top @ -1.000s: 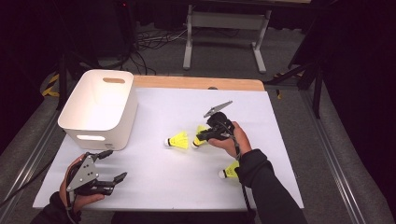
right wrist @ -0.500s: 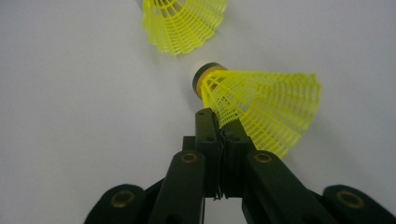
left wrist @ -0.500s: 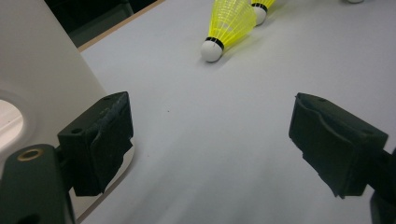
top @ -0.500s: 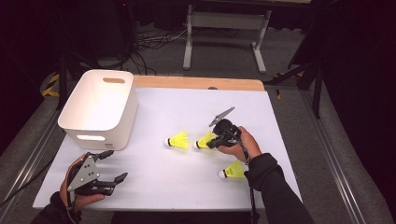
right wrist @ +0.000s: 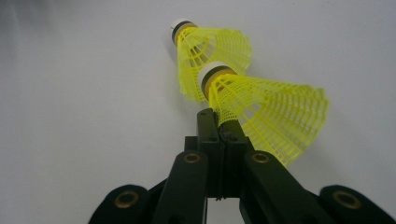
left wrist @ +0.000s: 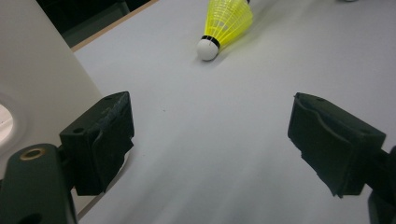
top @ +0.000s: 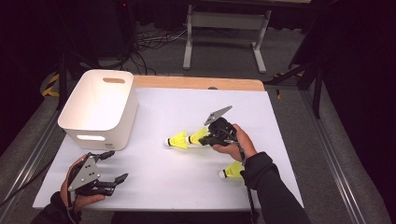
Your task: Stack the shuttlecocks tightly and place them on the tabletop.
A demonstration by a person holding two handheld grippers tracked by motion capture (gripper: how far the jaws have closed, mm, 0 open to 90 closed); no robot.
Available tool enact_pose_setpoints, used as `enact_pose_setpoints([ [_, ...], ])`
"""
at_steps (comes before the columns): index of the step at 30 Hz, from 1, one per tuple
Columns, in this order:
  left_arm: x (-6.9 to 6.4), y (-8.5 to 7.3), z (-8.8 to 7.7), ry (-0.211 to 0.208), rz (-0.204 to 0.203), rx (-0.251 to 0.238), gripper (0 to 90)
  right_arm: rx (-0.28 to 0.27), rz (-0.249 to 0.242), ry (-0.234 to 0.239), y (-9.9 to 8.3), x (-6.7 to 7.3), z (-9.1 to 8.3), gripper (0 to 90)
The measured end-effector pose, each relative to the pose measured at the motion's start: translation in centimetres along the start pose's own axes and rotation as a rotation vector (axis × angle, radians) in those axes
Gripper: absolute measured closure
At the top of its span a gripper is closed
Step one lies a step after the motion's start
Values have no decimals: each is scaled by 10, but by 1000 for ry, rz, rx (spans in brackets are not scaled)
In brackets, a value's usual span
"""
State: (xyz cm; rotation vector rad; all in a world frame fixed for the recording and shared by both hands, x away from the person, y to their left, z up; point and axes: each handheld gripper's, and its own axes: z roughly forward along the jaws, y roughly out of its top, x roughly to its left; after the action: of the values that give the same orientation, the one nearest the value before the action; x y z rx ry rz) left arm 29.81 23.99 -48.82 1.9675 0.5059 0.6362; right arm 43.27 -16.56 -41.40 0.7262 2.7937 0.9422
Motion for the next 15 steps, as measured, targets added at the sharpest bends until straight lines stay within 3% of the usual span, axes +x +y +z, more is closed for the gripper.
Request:
enact_pose_setpoints([
  [15,-1,0,2,-24,11,10,151,24,-43,42,19,13,32,899],
])
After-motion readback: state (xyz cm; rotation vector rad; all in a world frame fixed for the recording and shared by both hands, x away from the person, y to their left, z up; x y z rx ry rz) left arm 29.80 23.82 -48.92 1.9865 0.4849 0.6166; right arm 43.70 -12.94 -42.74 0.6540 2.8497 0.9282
